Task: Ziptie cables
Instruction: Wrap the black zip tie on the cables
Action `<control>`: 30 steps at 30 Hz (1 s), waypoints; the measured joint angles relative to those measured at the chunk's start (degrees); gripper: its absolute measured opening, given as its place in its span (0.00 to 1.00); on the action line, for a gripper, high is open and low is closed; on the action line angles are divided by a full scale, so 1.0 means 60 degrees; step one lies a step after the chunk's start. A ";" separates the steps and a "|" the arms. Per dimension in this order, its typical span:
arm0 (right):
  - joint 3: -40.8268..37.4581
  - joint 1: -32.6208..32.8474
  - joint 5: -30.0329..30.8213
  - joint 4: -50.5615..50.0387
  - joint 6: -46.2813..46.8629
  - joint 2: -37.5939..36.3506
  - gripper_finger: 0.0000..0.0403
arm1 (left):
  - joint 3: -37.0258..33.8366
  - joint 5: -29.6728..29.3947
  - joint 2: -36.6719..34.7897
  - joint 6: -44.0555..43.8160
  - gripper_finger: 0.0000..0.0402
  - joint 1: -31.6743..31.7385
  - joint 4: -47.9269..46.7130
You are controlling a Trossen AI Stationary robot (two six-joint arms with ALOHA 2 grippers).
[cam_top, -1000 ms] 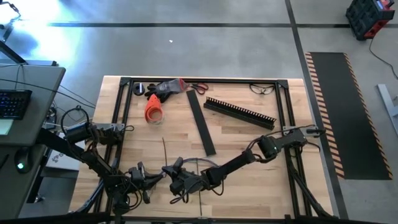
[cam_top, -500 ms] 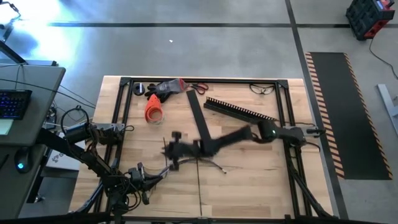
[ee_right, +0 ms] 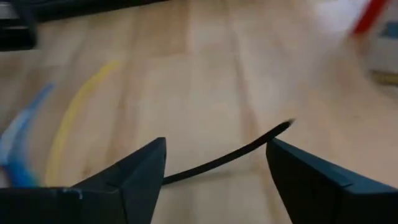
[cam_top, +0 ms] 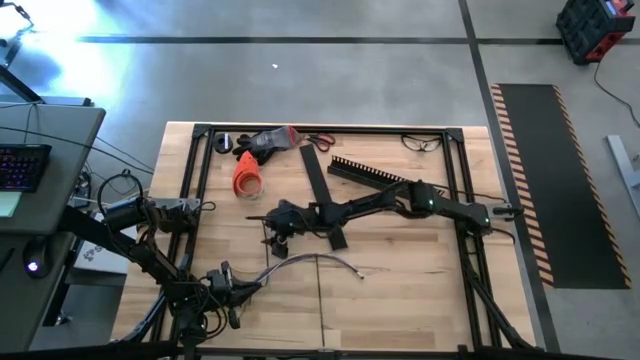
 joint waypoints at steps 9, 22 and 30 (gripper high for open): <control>0.0015 -0.0172 -0.1744 0.0713 0.0630 0.0558 0.54 | 0.0000 0.0024 0.0000 0.0076 0.00 -0.0004 0.0003; 0.0018 0.0004 -0.1170 0.0817 0.0218 0.0641 0.05 | 0.0000 0.0046 0.0000 0.0081 0.00 0.0000 0.0004; -0.0004 0.0856 0.0681 0.1225 -0.1499 0.0637 0.00 | 0.0000 0.0032 0.0001 -0.0090 0.00 0.0057 0.0021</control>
